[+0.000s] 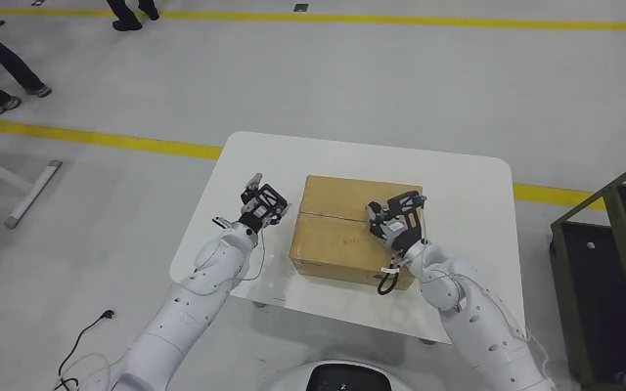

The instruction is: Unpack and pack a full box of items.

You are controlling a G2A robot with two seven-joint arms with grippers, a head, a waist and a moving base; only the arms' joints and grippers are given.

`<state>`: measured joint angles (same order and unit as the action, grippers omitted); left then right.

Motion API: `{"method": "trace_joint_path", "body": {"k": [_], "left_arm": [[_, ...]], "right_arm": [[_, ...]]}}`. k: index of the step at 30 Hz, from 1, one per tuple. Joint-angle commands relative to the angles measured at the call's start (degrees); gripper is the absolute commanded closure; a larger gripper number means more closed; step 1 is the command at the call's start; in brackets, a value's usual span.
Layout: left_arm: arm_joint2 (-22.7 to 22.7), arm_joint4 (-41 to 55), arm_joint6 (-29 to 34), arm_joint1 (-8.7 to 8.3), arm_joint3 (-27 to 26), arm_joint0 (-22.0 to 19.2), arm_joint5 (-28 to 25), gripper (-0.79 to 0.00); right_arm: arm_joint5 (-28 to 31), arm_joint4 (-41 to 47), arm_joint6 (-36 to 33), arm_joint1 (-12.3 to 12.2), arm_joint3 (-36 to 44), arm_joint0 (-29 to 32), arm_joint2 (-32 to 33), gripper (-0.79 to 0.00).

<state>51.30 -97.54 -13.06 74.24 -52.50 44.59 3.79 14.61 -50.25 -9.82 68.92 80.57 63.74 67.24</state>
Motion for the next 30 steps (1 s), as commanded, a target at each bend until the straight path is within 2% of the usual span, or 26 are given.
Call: {"method": "trace_joint_path", "body": {"k": [1, 14, 21, 30], "left_arm": [[0.76, 0.0, 0.15, -0.12, -0.96, 0.42, 0.52, -0.785], [5.85, -1.85, 3.53, -1.39, -10.15, 3.82, -1.31, -0.785], [6.81, -1.5, 3.56, -1.09, -13.69, 4.4, -0.36, -0.785], [7.52, -0.28, 3.4, -0.83, -16.68, 4.3, -4.77, -0.785]], "right_arm": [[0.05, -0.02, -0.04, 0.05, -0.02, -0.04, -0.02, 0.0], [0.03, -0.39, -0.18, 0.34, 0.39, 0.04, 0.1, 0.0], [0.16, -0.5, -0.12, 0.42, 0.65, 0.35, 0.45, 0.0], [0.3, -0.59, -0.19, 0.53, 0.91, 0.7, 0.84, 0.0]]}}
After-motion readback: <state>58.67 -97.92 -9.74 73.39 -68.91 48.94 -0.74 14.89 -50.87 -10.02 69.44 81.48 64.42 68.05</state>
